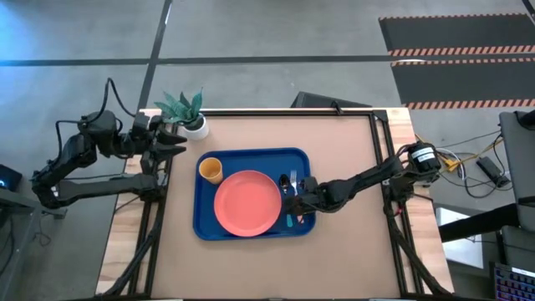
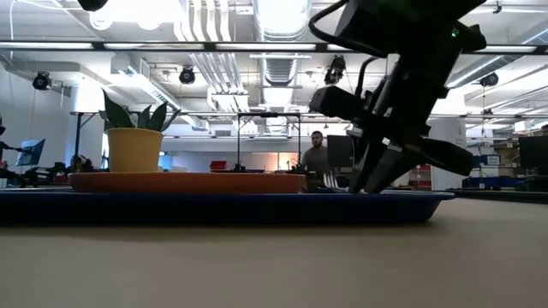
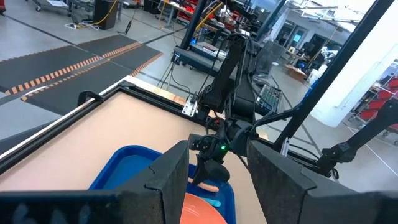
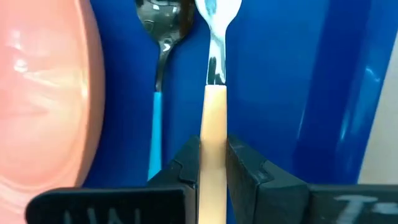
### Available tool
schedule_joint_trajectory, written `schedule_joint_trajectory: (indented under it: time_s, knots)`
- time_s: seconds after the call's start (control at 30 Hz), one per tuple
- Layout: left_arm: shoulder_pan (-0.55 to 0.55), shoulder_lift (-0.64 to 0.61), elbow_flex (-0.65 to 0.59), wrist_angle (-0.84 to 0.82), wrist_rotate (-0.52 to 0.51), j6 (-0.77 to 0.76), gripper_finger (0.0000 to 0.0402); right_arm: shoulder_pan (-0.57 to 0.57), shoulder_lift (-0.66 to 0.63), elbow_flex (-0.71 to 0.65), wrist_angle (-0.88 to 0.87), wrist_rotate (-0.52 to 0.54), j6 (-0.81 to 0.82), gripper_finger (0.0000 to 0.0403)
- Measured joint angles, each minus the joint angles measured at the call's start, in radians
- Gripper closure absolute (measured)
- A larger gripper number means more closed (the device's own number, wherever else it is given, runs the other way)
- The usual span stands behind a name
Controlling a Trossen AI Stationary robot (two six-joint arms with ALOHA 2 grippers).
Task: Pick and place plate/cup/fork/spoon on tray
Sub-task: Put the pink fork on the blue tray to the right of the blue spoon
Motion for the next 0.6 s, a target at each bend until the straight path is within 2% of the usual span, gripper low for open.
schedule_joint_trajectory:
  time_s: [0.6]
  knots:
    - [0.000,0.001,0.000,0.000,0.000,0.000,0.0253,0.002,0.022,0.000,0.001,-0.005,0.053,0.0369]
